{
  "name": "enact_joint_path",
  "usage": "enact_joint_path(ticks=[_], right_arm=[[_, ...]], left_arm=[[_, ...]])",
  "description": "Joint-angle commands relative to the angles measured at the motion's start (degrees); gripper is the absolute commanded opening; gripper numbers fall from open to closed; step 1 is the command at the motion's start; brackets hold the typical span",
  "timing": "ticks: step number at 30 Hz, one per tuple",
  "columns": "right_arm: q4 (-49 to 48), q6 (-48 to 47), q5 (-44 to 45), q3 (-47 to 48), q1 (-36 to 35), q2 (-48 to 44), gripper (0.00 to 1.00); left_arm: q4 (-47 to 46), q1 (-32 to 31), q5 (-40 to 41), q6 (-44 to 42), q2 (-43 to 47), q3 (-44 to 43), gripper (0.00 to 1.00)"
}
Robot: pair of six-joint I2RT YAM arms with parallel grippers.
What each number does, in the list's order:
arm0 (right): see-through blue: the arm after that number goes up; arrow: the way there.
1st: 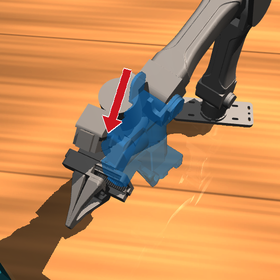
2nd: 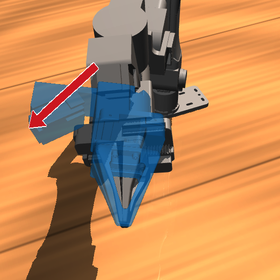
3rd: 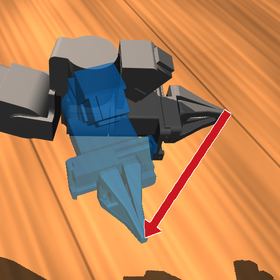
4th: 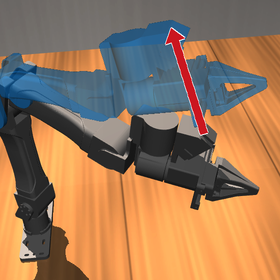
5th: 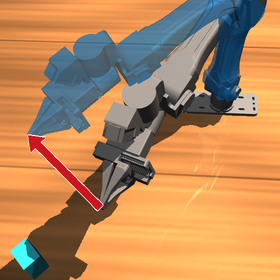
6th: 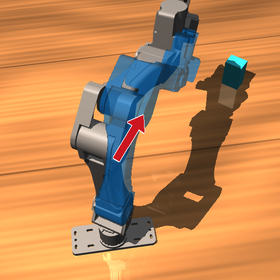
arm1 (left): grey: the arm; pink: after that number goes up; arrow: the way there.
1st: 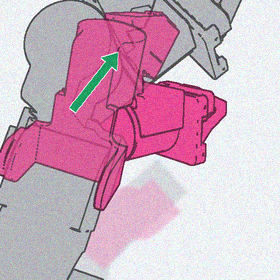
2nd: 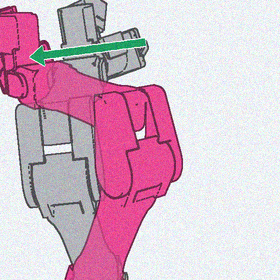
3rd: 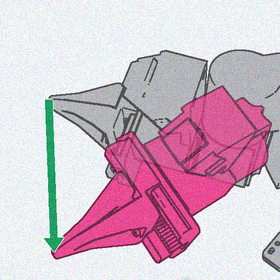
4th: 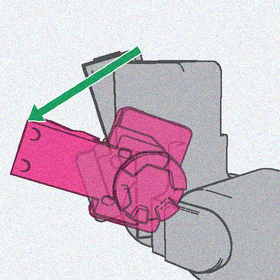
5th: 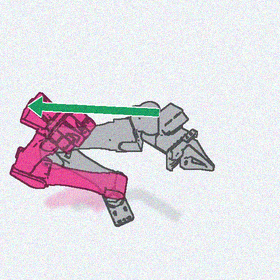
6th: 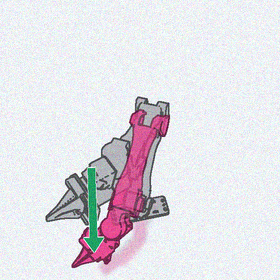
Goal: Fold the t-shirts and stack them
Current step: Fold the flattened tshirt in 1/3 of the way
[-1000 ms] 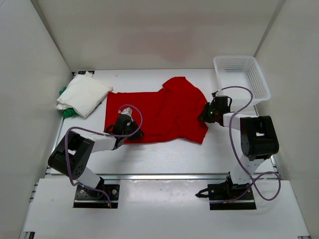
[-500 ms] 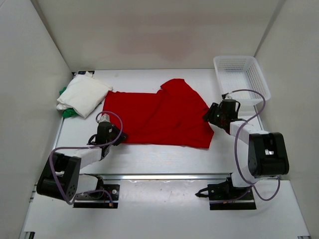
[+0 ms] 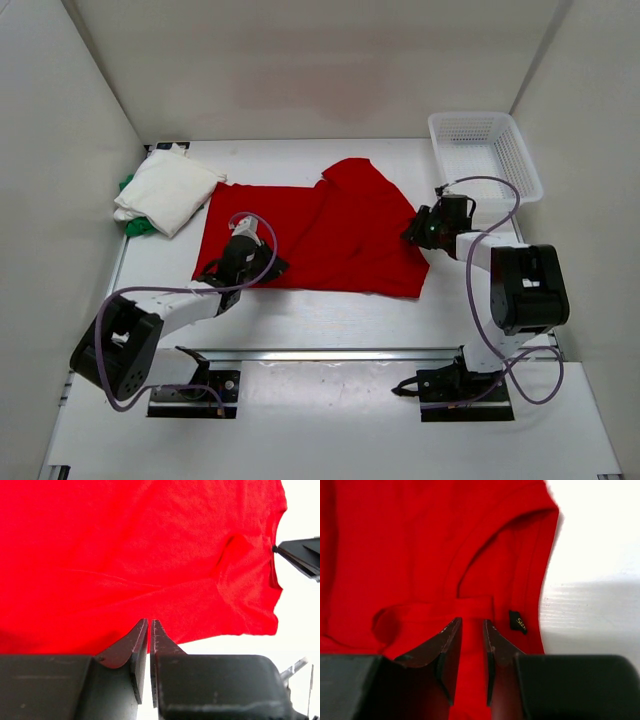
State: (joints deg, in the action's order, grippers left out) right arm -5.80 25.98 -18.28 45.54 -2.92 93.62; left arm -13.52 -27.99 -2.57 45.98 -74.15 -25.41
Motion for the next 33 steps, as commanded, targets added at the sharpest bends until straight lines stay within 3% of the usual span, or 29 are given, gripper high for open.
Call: enact_joint_path(ticks=[1,19,26,33], right_arm=[[-1.67,-1.37,-1.84,2.01,-0.24,1.03,0.21],[-0.53,-2.86,2.03,2.54,-1.91,4.73,0.25],[-2.11,-0.23,-3.33,2.02,-1.12,3.77,0.10],[0.00,-1.27,1.67,1.92,-1.74,-2.47,0.00]], left_arm=[[-2.29,-1.46,-1.29,0.52,-1.52,-1.13,0.19],[-4.15,-2.86,-2.88,1.48,-3.90,-0.25,0.17],[-4.59,-2.95,-2.97,1.75,-4.34,0.09,0.18],[-4.50,-3.13,-3.14,1.57,-4.60,-0.43,0.18]])
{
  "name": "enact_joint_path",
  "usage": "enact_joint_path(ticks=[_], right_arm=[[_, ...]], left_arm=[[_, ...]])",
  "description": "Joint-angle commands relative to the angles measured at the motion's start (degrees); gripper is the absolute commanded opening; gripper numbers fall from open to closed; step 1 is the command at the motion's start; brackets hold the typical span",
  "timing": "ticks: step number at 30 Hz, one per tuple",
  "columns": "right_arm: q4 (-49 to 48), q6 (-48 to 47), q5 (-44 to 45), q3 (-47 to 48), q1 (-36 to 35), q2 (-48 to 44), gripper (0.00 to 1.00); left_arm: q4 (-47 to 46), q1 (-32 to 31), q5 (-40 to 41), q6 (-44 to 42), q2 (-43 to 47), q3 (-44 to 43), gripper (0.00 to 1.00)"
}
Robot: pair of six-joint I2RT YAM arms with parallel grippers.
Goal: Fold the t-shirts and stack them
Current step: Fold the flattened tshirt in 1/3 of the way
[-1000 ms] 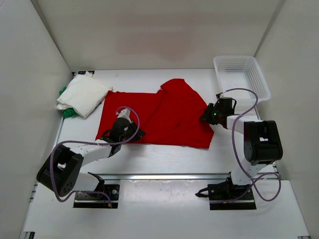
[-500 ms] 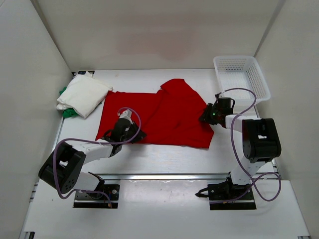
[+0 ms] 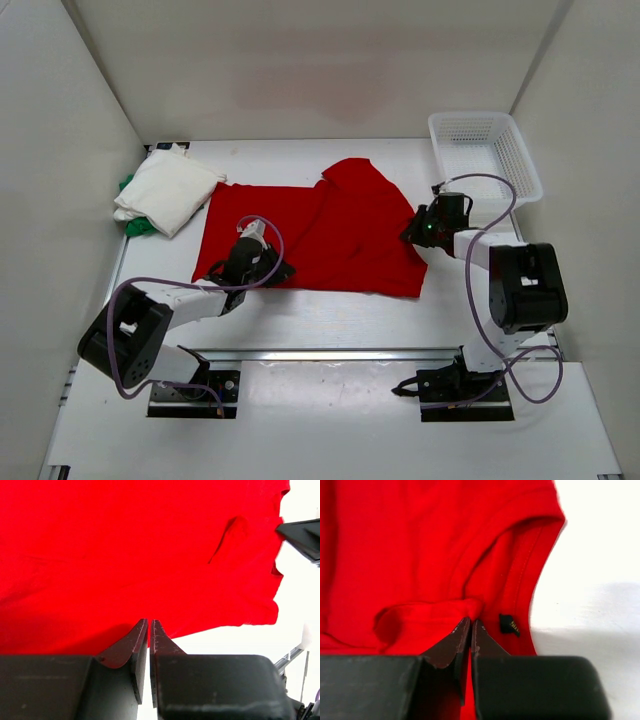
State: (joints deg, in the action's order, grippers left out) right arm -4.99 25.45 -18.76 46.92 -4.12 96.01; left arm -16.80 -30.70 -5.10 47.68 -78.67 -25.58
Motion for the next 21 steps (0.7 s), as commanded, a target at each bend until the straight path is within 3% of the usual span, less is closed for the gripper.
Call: enact_joint_path(ticks=[1,9,21], right_arm=[[-0.55,-0.32,3.46,0.37,-0.63,-6.60,0.00],[1.83,-1.72,5.14,5.19,-0.89,-8.74,0.00],[8.42,-8.66,0.22,28.05,-3.53,11.64,0.00]], left_arm=[[-1.31,-0.50,-0.78,-0.13,-0.16,-0.34,0.18],[-1.22,-0.77,-0.61,-0.13,-0.26,-1.05,0.18],[0.63,4.15,0.89,-3.12,-1.74,-0.70,0.18]])
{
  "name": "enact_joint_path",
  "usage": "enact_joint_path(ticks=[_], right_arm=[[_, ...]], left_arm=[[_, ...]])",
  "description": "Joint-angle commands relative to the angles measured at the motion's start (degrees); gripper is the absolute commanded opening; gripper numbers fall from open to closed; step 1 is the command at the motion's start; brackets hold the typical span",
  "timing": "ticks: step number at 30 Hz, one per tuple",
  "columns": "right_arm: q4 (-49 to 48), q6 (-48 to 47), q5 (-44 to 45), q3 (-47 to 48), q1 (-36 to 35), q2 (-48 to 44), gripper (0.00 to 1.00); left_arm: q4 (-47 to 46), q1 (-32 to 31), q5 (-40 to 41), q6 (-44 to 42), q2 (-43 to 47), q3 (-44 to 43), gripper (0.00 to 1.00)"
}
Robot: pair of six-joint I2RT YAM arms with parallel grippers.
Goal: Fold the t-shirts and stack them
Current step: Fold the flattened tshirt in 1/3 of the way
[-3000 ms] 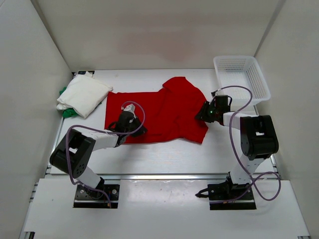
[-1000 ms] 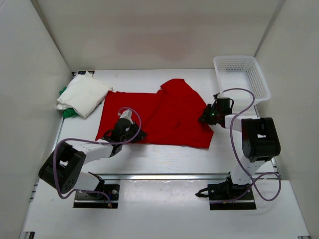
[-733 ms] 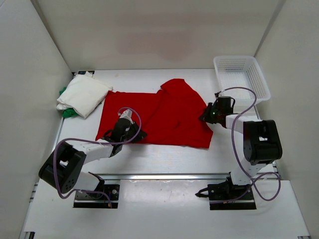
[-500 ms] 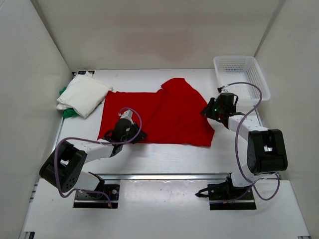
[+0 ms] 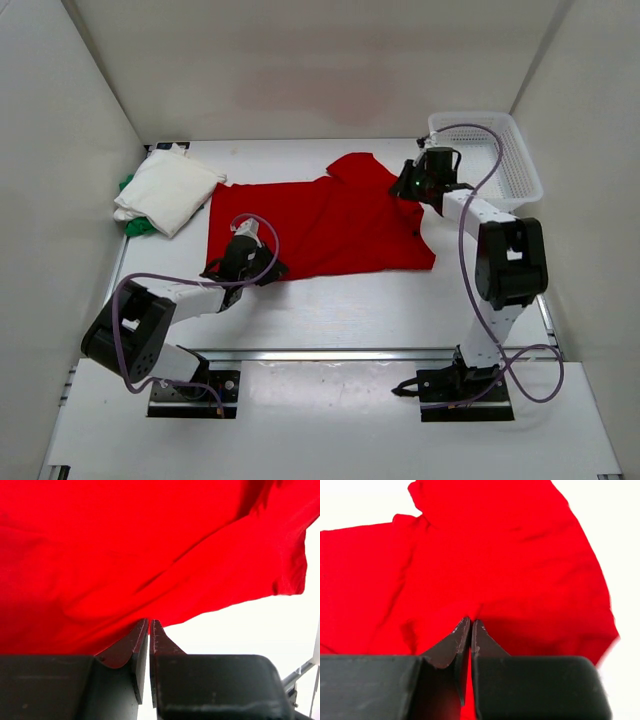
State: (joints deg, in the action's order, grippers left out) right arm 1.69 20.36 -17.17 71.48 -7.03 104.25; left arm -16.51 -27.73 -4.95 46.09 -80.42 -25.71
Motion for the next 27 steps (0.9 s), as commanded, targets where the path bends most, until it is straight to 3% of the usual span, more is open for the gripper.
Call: enact_joint_path(ticks=[1,10,12,14,18,20,24,25,27], right_arm=[[2.34,-3.57,-2.42,4.27,-0.27,4.29,0.00],[1.30,-2.97,-2.79,8.15,0.00,11.68,0.00],[1.03,-2.52,-1.56,6.66,0.00,10.19,0.08],[-1.07,-1.47,-1.81,3.85,0.08,7.04,0.25],[-6.69,2.05,0.46,-7.29,0.96,-4.74,0.37],[-9.59,4.77,2.04,-13.80,2.01,-11.49,0.34],[-15.21,8.90,1.08,-28.14,2.19,-19.07,0.05],[-16.19,9.69,1.26,-31.89,1.67,-21.17,0.02],[-17.25,10.67,3.19,-35.70,0.35,-23.91,0.00]], left_arm=[[0.52,1.97,0.38,-1.26,0.09,0.04,0.17],[1.40,5.66,0.91,-0.65,4.30,1.89,0.18],[2.01,7.51,0.20,-0.56,5.54,2.33,0.19],[3.58,9.35,0.73,-0.99,6.50,2.16,0.19],[4.30,14.34,-0.49,0.22,7.12,1.81,0.20],[3.60,17.86,-2.50,1.73,6.34,1.99,0.26],[10.25,19.11,4.84,-1.78,5.98,-2.31,0.35],[10.79,19.55,4.43,-2.22,6.15,-2.67,0.38],[13.33,20.69,11.77,-3.71,5.98,-4.94,0.38]])
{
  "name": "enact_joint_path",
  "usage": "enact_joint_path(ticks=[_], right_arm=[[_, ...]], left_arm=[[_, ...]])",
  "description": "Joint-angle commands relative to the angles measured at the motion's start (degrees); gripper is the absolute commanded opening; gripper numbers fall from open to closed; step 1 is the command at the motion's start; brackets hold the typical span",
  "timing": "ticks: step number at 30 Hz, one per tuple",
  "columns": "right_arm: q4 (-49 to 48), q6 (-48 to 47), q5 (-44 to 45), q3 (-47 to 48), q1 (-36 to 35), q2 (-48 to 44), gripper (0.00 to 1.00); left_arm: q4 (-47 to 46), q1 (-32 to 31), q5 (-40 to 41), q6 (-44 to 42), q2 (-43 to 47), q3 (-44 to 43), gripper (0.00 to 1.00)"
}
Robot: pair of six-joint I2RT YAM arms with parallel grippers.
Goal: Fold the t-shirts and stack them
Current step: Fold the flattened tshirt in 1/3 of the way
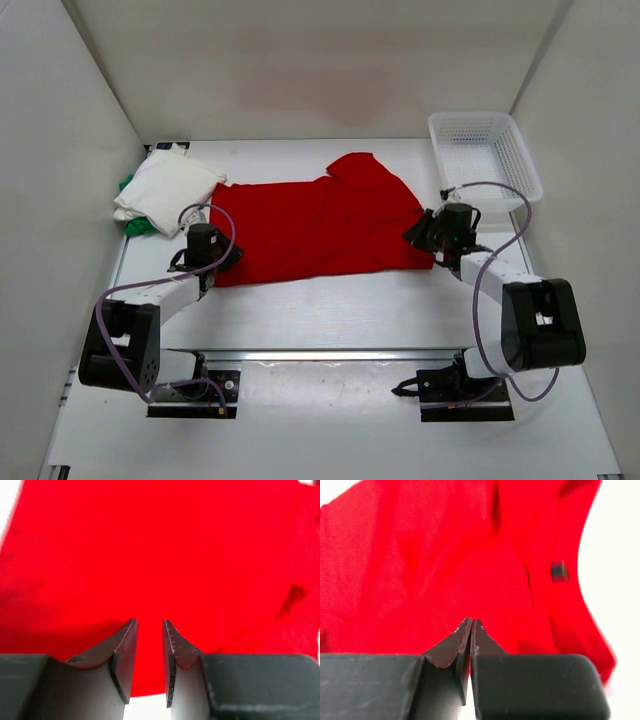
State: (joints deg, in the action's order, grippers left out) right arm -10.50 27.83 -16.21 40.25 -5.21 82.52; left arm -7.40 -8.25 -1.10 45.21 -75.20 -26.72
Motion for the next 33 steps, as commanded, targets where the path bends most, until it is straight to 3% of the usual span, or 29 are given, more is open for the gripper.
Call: enact_joint_path(ticks=[1,6,9,11,20,27,31,33], right_arm=[[-5.58,3.45,2.67,-6.74,-1.73,-3.49,0.01],[-8.83,5.48,0.65,-12.91,-1.11,-8.16,0.01],[-9.27,4.86,1.26,-14.23,-3.57,-11.14,0.04],[-9.10,4.25,1.18,-14.49,-5.16,-11.77,0.06],[-10.76,3.72,-0.93,-14.85,-6.13,-11.68,0.07],[-10.51,3.28,-0.93,-15.02,-6.03,-12.12,0.08],[-11.03,3.89,-1.37,-15.11,-4.72,-12.39,0.09],[-11.30,3.98,-1.72,-15.20,-4.11,-12.65,0.09]], left_arm=[[6.41,1.39,10.40,-3.28,-0.29,-4.82,0.38],[9.77,4.82,11.47,-5.65,-4.07,-9.92,0.47],[13.80,5.52,14.53,-7.94,-6.88,-12.65,0.45],[14.25,5.62,14.03,-8.30,-8.64,-13.10,0.38],[18.90,6.75,13.76,-9.18,-13.83,-18.45,0.45],[19.44,7.11,12.53,-9.61,-15.33,-19.78,0.31],[19.00,7.55,11.65,-9.62,-14.89,-18.81,0.39],[19.61,7.46,11.04,-10.40,-15.41,-19.59,0.36]])
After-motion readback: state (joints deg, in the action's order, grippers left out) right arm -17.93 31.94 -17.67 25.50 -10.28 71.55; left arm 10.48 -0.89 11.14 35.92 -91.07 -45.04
